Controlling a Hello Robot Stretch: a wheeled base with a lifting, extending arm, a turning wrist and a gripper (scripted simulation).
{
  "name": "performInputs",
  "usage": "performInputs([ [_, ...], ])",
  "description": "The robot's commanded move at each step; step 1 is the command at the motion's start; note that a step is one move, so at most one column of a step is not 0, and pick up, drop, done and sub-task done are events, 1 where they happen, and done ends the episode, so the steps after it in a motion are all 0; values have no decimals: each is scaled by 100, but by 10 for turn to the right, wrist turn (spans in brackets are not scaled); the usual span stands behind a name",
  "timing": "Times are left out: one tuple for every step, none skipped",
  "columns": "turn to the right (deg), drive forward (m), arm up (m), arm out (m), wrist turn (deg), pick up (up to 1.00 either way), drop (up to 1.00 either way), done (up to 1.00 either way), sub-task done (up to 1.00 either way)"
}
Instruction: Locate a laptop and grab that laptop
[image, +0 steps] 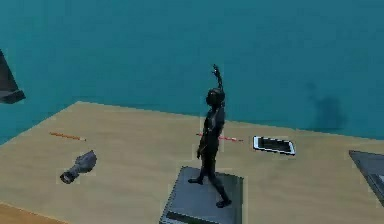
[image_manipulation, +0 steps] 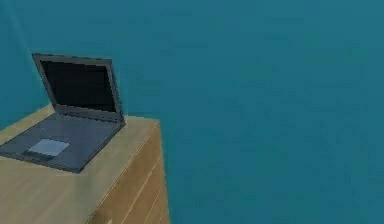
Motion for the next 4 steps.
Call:
performInputs([
  [-270,0,0,0,0,0,0,0,0],
  [0,0,50,0,0,0,0,0,0],
  [0,0,38,0,0,0,0,0,0],
  [0,0,0,22,0,0,0,0,0],
])
